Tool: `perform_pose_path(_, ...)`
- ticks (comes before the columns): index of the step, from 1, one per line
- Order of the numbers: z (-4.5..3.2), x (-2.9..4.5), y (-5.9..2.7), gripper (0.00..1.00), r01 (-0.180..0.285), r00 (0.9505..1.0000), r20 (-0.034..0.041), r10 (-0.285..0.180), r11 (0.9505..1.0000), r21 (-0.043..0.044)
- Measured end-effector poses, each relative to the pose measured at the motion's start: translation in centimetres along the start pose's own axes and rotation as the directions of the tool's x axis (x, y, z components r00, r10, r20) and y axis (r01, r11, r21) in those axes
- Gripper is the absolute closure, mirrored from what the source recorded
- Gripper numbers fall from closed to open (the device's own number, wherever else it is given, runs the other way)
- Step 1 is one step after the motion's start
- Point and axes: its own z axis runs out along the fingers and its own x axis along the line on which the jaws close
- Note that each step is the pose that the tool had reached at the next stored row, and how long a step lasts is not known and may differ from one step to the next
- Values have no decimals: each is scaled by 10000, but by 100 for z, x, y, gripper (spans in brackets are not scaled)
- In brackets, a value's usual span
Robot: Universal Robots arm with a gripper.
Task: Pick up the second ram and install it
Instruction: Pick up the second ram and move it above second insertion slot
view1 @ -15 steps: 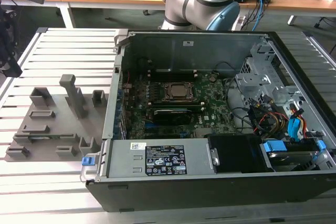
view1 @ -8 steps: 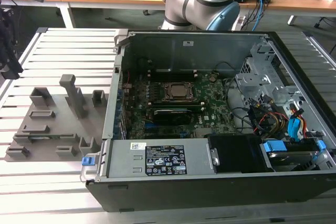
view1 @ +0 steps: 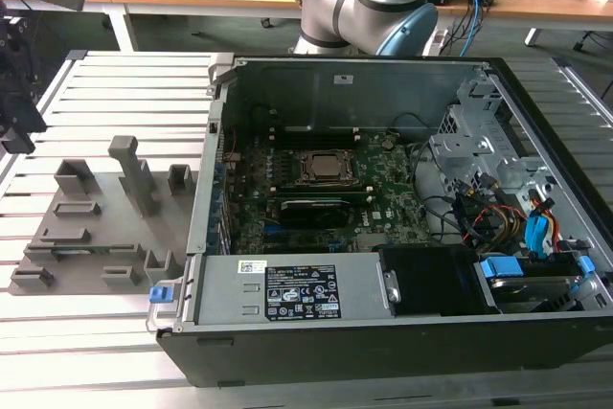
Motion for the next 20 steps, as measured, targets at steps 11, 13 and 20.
perform_pose_path(11,208,6,-6,64,0,10000,0,0,10000,0)
perform_pose_path(13,224,6,-7,64,1,10000,0,-1,10000,0)
perform_pose_path(20,320,9,-10,64,0,10000,-1,0,10000,0)
